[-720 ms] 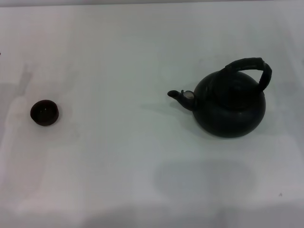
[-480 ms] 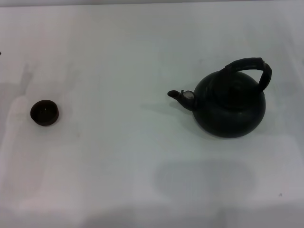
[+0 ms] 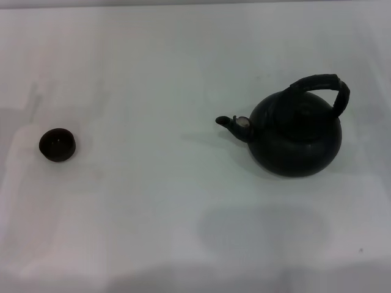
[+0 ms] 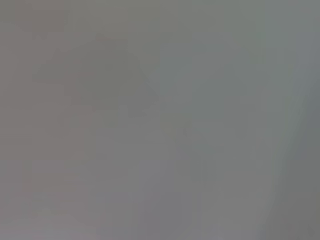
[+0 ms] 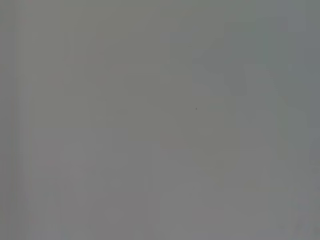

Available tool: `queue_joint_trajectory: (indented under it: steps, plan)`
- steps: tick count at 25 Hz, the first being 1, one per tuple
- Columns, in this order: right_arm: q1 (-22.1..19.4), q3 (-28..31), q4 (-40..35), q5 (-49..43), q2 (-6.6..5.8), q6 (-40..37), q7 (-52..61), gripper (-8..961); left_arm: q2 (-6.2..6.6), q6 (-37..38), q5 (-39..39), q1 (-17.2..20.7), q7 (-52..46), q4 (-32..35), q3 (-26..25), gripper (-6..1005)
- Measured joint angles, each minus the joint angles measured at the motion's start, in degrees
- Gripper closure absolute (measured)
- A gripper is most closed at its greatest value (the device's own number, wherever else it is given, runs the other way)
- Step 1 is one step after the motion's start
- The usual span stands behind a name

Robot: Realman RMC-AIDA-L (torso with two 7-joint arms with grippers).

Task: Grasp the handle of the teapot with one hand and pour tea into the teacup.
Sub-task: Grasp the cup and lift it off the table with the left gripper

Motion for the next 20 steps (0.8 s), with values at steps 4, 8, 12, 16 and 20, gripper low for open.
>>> queue_joint_trajectory:
  steps: [4,8,12,16,20]
  plan:
    - [0.0,0.0,-0.1,0.0,-0.06,0.0,-0.2,97,0.52,-1.6,4.1,1.3,-5.0,2.1,0.6,139]
    - [-0.1,0.0,-0.6,-0.1,-0.22,0.0,-0.2,98,0.52,2.6,13.6,4.6,-19.0,12.6,1.1,138]
    - [0.1,0.0,-0.7,-0.1,-0.18,0.1,-0.2,98,0.43,5.5,21.6,7.8,-35.6,25.1,1.1,138]
    - [0.1,0.1,-0.7,0.1,-0.18,0.2,-0.2,98,0.43,9.3,37.2,10.0,-59.4,43.7,1.1,171]
    - [0.3,0.0,-0.7,0.2,-0.18,0.3,-0.2,98,0.74,9.5,51.4,9.6,-78.8,56.4,1.1,204]
